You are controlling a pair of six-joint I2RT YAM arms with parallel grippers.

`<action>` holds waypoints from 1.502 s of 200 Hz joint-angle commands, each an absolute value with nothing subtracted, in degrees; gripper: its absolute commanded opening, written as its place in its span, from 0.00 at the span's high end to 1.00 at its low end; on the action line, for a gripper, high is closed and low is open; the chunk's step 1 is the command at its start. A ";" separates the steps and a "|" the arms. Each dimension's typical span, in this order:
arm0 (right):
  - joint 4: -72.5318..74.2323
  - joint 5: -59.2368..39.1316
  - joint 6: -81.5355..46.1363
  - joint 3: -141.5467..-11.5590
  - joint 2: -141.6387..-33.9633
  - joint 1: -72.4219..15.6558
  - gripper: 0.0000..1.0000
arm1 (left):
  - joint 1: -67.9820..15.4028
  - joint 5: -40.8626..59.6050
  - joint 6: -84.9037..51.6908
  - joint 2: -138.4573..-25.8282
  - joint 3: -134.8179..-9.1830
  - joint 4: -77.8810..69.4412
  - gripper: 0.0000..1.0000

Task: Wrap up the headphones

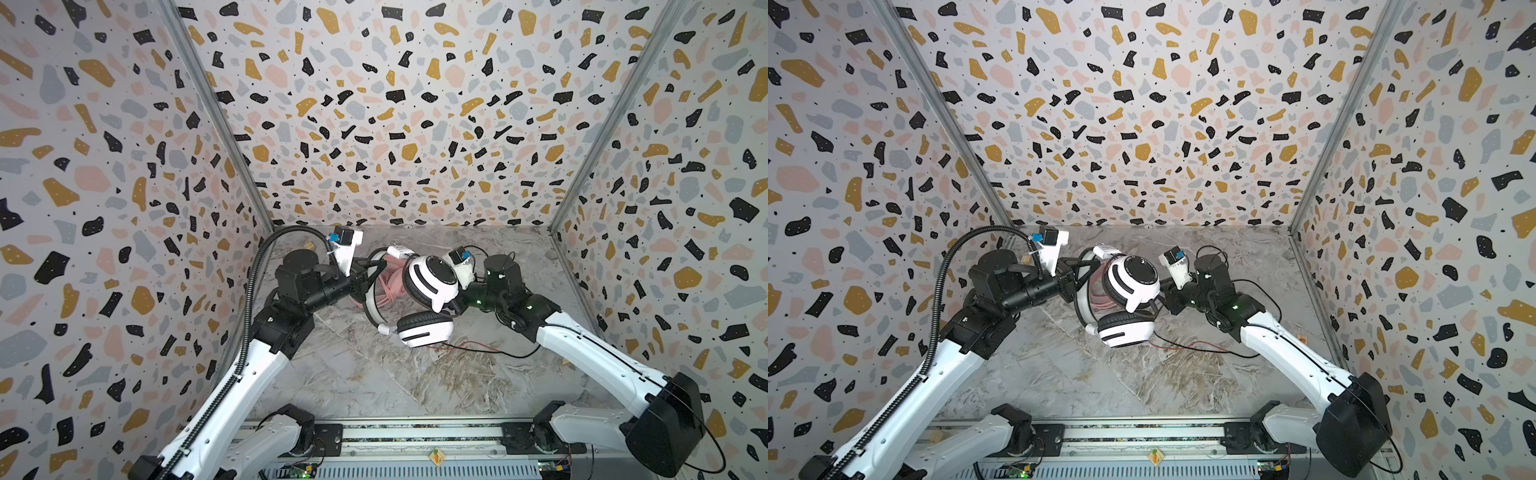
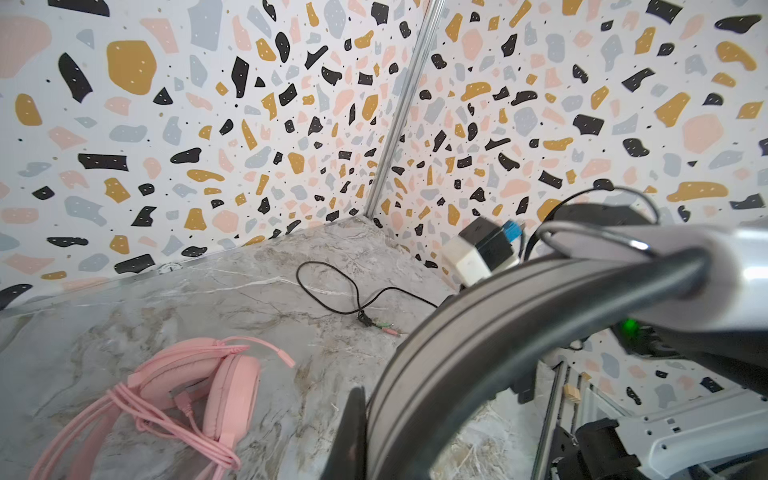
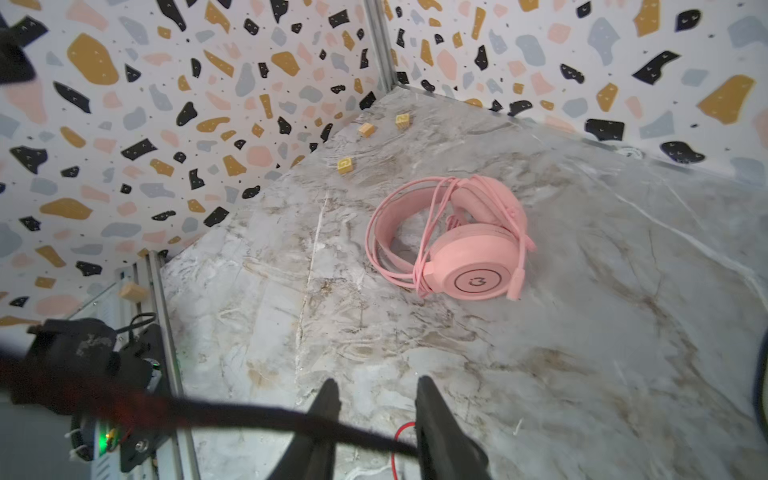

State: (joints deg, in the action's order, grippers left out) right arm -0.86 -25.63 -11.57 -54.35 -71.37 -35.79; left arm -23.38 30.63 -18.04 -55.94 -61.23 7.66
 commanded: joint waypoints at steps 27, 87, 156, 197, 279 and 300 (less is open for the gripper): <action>23.16 -31.81 -18.00 -51.20 -78.42 -37.67 0.45 | -23.55 31.12 -20.97 -56.01 -72.62 10.44 1.00; 24.64 -30.45 -16.86 -48.32 -82.29 -39.40 0.41 | -23.53 28.24 -22.27 -57.63 -78.73 16.22 1.00; 15.62 -27.71 -16.78 -31.47 -64.40 -29.28 0.41 | -22.83 27.23 -23.10 -60.14 -81.21 17.12 1.00; 15.29 -23.02 -14.06 -26.50 -65.74 -35.38 0.17 | -21.98 28.98 -23.59 -63.05 -85.80 17.87 1.00; 15.67 -22.48 -12.04 -32.72 -80.79 -40.28 0.03 | -17.02 32.47 -24.72 -65.93 -90.75 19.33 1.00; 15.45 -22.56 -12.24 -31.81 -81.37 -41.13 0.07 | -15.01 33.66 -25.06 -66.83 -92.21 19.30 1.00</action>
State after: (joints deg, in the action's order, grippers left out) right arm 14.94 -21.43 -12.53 -31.00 -81.54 -40.16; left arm -16.93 30.83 -21.78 -66.30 -88.40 23.75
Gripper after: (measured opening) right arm 0.942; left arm 0.072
